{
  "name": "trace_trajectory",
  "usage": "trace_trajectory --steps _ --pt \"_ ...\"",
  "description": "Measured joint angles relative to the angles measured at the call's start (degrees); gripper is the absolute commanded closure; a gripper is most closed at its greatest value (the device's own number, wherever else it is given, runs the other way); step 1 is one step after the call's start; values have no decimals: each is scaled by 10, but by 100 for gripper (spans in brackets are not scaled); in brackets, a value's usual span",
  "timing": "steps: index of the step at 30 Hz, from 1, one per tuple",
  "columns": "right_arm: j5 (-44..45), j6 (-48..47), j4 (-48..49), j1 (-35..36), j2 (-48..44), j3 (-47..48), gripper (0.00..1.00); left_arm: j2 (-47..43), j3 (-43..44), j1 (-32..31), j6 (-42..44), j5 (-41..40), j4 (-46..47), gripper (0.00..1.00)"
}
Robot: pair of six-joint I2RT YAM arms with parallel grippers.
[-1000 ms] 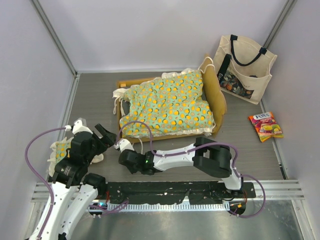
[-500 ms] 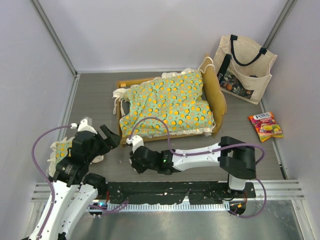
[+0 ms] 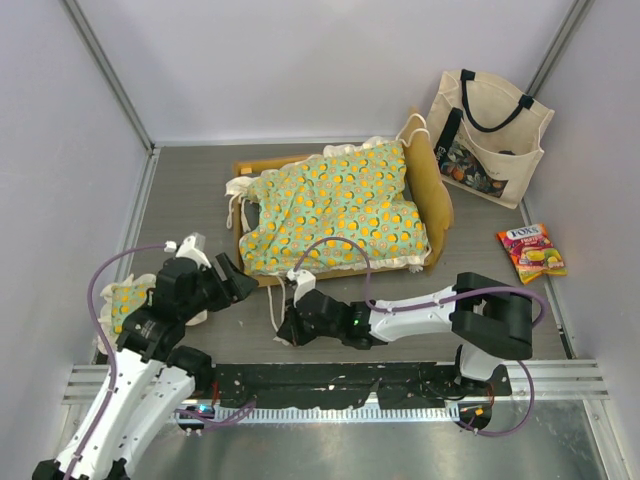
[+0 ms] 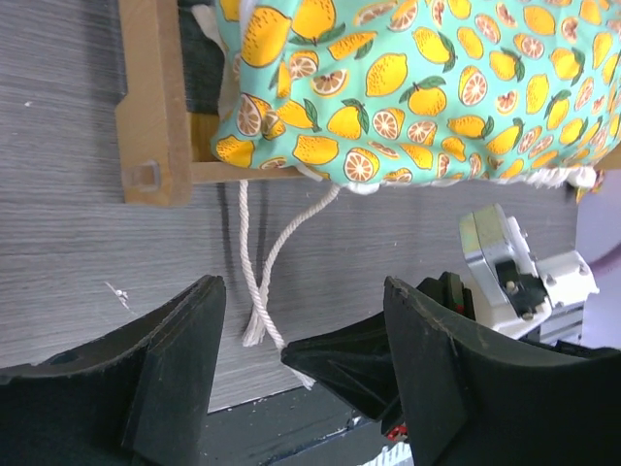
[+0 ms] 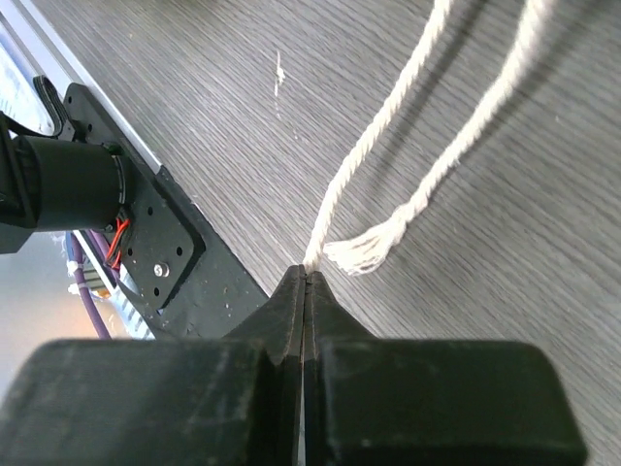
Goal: Set up the pet bed
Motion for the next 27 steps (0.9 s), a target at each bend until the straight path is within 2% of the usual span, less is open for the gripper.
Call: trace_trajectory --steps 7,12,15,23,27 --pt "-17 34 44 -18 -9 -53 99 11 -37 -85 -22 -32 27 34" --pt "-23 46 76 -25 -10 -62 99 30 -46 -191 -48 -111 40 34" --pt "-27 50 87 -25 -13 -68 99 51 -52 -234 -61 -152 74 35" --pt "-26 51 94 -25 -24 -79 99 159 -87 -263 -77 -223 184 39" --pt "-26 51 94 -25 -30 -79 99 183 -101 -273 -86 -255 228 40"
